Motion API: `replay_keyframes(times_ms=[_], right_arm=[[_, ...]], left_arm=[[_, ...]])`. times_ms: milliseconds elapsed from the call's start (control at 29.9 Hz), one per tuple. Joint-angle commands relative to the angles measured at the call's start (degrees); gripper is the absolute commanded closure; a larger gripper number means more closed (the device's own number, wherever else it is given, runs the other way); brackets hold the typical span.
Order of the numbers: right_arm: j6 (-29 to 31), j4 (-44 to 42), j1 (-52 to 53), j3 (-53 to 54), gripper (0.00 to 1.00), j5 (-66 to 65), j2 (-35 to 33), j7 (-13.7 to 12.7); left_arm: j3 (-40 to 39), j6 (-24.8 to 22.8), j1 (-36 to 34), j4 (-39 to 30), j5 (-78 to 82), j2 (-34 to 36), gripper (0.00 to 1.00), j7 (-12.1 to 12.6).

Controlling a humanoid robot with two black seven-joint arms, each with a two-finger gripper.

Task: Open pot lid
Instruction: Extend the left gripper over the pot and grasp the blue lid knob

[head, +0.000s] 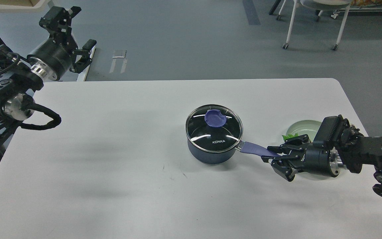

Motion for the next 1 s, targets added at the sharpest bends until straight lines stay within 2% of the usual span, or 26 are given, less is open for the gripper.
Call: replay_keyframes(times_ms=[0, 201, 401, 669, 969], right_arm=[[-0.1, 0.1, 0.1, 0.0, 0.74, 0.0, 0.0, 0.2], [-0.1, 0.1, 0.2, 0.0, 0.75, 0.0, 0.0, 0.2], [-0.1, 0.1, 0.4, 0.0, 0.76, 0.0, 0.1, 0.2], [0.0, 0.1, 0.7, 0.0, 0.77, 0.0, 0.0, 0.3], [0.0, -0.1, 0.7, 0.0, 0.77, 0.0, 0.1, 0.3]], left_arm=[[1.6, 0.5, 0.1, -5.1, 6.1, 0.6, 0.01, -0.2], [5.7, 2.8, 0.2, -12.8, 30.9, 0.3, 0.01, -0.3], [8.5, 10.6, 0.1, -22.3, 62.8, -3.0, 0.01, 0.8], [16.5, 11.6, -3.2, -19.6, 85.8, -6.6, 0.03, 5.8], [19.8, 13.1, -5.0, -17.1, 90.2, -9.2, 0.04, 6.0]])
